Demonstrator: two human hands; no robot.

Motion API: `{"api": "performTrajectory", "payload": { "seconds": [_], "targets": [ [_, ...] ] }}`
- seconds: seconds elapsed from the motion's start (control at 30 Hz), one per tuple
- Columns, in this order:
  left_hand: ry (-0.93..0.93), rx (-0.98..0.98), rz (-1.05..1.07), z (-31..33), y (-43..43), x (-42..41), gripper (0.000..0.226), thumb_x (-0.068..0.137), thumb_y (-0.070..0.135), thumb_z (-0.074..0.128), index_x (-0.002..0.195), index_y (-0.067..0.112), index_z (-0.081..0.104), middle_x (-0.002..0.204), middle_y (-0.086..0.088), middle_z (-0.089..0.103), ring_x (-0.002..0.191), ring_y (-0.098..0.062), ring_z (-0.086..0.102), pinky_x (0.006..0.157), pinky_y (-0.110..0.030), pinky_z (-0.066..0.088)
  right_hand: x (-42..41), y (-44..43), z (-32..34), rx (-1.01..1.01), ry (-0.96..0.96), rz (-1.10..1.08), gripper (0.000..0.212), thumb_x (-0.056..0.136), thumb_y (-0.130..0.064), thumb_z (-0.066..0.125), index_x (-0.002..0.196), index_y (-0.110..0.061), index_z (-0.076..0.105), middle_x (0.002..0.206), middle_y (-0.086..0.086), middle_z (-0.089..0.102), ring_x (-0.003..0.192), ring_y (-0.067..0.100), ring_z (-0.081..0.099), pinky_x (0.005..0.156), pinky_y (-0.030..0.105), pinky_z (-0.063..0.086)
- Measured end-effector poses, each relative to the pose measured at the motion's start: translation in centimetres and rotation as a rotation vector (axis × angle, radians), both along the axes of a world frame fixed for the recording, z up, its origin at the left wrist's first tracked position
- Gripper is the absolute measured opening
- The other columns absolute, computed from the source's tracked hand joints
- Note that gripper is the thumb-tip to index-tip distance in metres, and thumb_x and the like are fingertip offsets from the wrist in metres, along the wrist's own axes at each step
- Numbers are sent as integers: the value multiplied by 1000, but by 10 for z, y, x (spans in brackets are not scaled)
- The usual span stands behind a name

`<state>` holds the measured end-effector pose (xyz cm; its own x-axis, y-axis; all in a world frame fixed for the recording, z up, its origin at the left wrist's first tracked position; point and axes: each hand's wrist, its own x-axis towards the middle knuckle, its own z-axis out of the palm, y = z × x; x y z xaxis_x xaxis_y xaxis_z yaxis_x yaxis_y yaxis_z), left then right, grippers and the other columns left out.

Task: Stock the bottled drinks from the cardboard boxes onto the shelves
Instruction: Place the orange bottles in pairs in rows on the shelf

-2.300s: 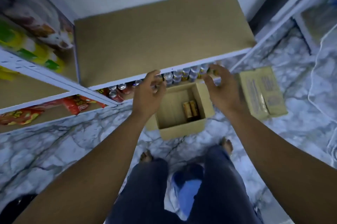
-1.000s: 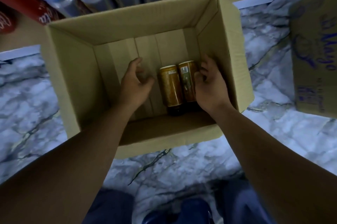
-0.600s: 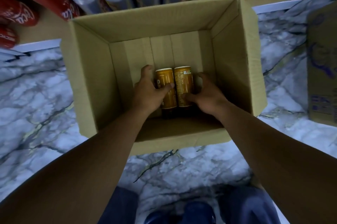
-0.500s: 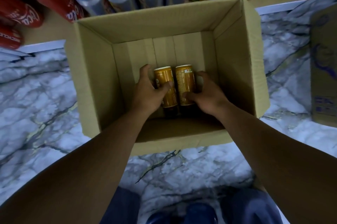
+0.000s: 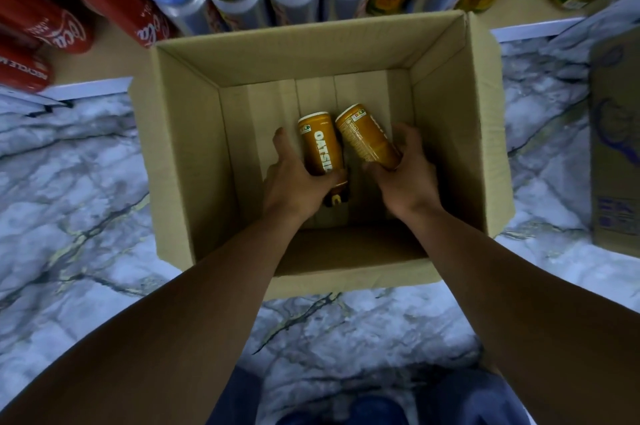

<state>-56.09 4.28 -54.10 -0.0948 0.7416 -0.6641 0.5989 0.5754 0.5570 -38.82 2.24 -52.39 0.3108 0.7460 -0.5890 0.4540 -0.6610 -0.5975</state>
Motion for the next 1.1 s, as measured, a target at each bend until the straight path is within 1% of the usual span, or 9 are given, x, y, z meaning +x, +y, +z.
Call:
{"api": "performTrajectory", "payload": {
  "seconds": [0.1, 0.23, 0.37, 0.5, 0.7, 0.8, 0.9, 1.0, 1.1],
  "targets": [
    [10, -13, 5, 2, -3, 8, 113, 81, 37, 85, 158, 37, 3, 143, -10, 55, 121, -31, 62, 87, -39, 52, 2, -2, 1, 43, 11, -71, 79, 92, -32, 74, 155, -36, 27, 150, 1, 50, 135, 27, 51, 98, 44, 52],
    [-5, 78, 145, 19, -7, 1, 101, 84, 29, 83, 156, 38, 14, 140, -9, 56, 118, -26, 63, 85, -38, 58, 7, -6, 20, 171, 18, -171, 78, 90, -35, 76, 153, -37, 29, 144, -3, 54, 121, 10, 53, 74, 14, 42],
    [25, 240, 186, 72, -1, -12, 94, 81, 25, 84, 155, 33, 26, 134, -3, 61, 110, -11, 58, 85, -29, 51, 9, -10, 61, 297, -9, -221, 78, 83, -32, 83, 146, -37, 37, 131, -7, 60, 115, 12, 61, 89, 26, 53],
    [-3, 372, 158, 142, 6, -17, 86, 76, 26, 85, 147, 32, 38, 114, 8, 61, 102, -17, 64, 84, -36, 56, 7, -2, 124, 386, 1, -224, 78, 77, -26, 86, 139, -36, 41, 113, -14, 64, 101, 9, 63, 75, 6, 45],
    [-118, 541, 87, 281, 13, -21, 63, 74, 26, 87, 122, 35, 48, 118, 12, 62, 114, -11, 62, 99, -41, 54, 14, 7, 262, 586, 54, -174, 71, 76, -23, 89, 122, -55, 45, 118, -28, 58, 110, 0, 61, 89, 15, 49],
    [-163, 648, 72, 368, 17, -15, 60, 72, 36, 83, 122, 40, 51, 119, 13, 62, 116, -7, 60, 100, -41, 54, 19, 11, 344, 680, 111, -144, 63, 79, -16, 88, 125, -41, 52, 122, -27, 59, 118, 3, 60, 97, 16, 49],
    [-220, 754, 92, 461, 18, -8, 59, 72, 30, 82, 126, 27, 57, 123, 5, 63, 117, -10, 61, 98, -43, 56, 24, 10, 433, 745, 153, -125, 61, 79, -11, 87, 126, -32, 54, 118, -38, 56, 118, -1, 59, 102, 22, 48],
    [-226, 873, 85, 556, 18, -1, 57, 74, 31, 78, 127, 20, 60, 123, 0, 62, 116, -20, 62, 91, -48, 58, 25, 9, 526, 786, 178, -144, 58, 77, -5, 87, 124, -21, 56, 110, -42, 57, 106, -9, 60, 94, 20, 50],
    [-245, 934, 100, 649, 17, 5, 57, 75, 28, 83, 126, 23, 60, 122, 5, 62, 115, -14, 59, 88, -46, 59, 28, 4, 617, 858, 157, -165, 55, 77, -7, 88, 122, -17, 59, 105, -37, 60, 100, -3, 63, 87, 13, 48]
  ]
}}
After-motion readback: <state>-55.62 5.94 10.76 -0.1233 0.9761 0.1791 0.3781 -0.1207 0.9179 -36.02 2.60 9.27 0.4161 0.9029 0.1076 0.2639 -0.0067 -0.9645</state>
